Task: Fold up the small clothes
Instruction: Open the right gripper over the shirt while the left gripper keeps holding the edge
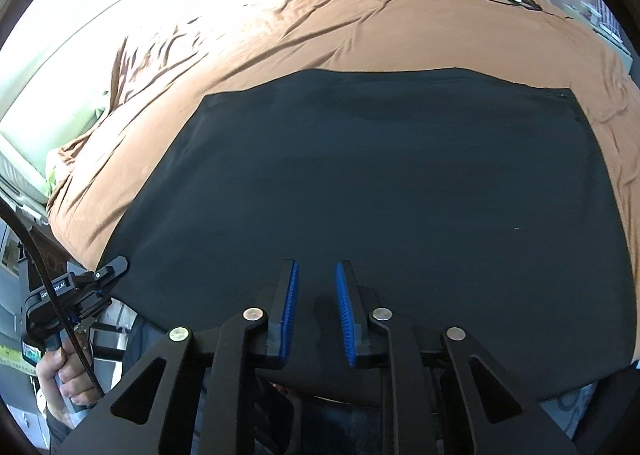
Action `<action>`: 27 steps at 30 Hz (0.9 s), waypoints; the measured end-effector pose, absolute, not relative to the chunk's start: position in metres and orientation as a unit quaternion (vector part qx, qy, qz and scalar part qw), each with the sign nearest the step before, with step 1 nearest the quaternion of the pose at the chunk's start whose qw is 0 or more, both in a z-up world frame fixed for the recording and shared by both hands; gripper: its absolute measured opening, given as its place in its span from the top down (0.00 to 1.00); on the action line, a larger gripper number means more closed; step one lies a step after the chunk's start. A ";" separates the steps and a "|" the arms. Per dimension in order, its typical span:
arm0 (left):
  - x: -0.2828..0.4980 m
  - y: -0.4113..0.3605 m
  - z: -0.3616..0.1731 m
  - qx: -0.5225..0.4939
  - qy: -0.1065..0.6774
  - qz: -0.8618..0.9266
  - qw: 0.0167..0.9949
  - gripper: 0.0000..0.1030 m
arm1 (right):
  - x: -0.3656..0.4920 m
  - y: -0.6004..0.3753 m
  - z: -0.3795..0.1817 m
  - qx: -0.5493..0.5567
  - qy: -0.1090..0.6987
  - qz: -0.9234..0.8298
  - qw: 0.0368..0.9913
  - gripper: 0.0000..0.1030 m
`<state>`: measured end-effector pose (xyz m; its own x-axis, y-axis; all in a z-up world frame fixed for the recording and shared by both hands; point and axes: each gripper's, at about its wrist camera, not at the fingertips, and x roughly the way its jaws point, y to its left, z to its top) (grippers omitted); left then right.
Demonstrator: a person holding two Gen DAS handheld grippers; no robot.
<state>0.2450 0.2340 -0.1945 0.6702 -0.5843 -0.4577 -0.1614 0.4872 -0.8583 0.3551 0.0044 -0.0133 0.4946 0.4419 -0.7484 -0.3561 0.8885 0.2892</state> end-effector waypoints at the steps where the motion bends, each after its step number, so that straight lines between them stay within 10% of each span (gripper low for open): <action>1: 0.245 0.234 -0.195 -0.490 0.381 -0.138 0.772 0.92 | 0.354 0.006 -0.014 0.043 0.448 0.231 0.862 0.85; 27: 0.226 0.244 -0.208 -0.532 0.361 -0.149 0.752 0.92 | 0.350 0.000 -0.020 0.019 0.472 0.202 0.858 0.85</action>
<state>0.2263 0.2443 -0.2081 0.6952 -0.6076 -0.3840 -0.1597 0.3904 -0.9067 0.3496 -0.0005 -0.0202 0.4725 0.3644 -0.8024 -0.3285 0.9177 0.2234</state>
